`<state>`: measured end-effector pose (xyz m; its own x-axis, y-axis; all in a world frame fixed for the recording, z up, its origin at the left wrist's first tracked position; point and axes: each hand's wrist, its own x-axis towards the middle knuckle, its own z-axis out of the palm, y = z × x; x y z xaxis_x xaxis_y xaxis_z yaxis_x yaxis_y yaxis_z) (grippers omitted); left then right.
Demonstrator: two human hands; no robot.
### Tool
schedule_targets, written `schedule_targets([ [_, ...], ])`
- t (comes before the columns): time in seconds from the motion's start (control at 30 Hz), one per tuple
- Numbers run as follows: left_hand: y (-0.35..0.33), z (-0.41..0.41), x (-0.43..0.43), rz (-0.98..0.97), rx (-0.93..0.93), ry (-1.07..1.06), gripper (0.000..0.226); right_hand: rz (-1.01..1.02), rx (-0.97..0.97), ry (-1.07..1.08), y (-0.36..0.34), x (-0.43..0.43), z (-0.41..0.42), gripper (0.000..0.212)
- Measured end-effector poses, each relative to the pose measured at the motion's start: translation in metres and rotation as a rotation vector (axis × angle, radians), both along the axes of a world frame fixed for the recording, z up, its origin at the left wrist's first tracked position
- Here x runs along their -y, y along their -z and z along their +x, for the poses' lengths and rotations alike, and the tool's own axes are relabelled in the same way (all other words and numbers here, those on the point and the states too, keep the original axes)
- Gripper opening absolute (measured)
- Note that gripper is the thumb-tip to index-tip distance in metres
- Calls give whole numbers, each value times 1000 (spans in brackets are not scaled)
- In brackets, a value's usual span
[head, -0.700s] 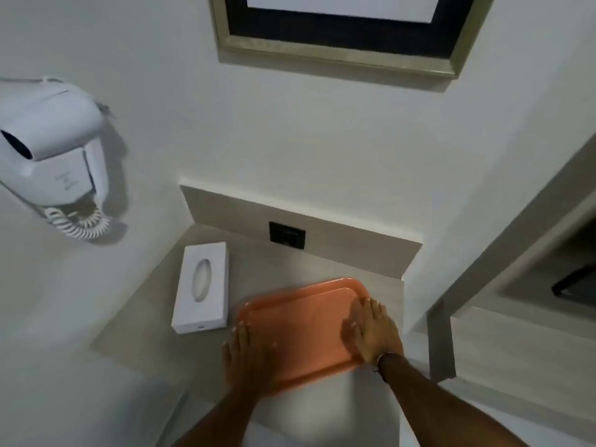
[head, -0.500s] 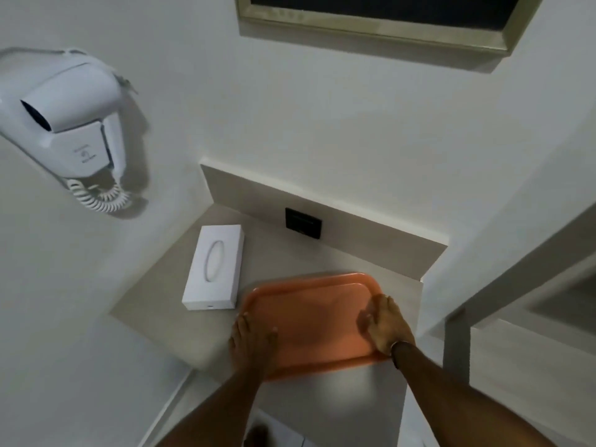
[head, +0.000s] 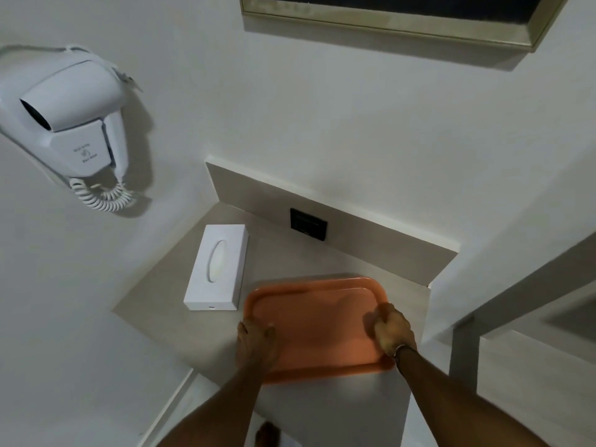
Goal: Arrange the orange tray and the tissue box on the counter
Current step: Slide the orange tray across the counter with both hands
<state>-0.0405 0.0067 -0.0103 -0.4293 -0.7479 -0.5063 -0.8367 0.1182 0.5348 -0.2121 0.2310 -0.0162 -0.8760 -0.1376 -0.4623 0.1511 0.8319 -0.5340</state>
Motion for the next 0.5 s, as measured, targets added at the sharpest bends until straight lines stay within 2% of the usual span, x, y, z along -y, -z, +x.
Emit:
schedule_targets([
  [0.17,1,-11,16,-19,-2,93,72,-19,1,79,-4,-4,8,31],
  [0.33,6,-37,28,-52,-34,233,64,-34,-20,223,-8,-14,20,21],
  [0.5,10,-69,36,-34,-31,409,65,-43,-23,376,-12,-24,30,30],
])
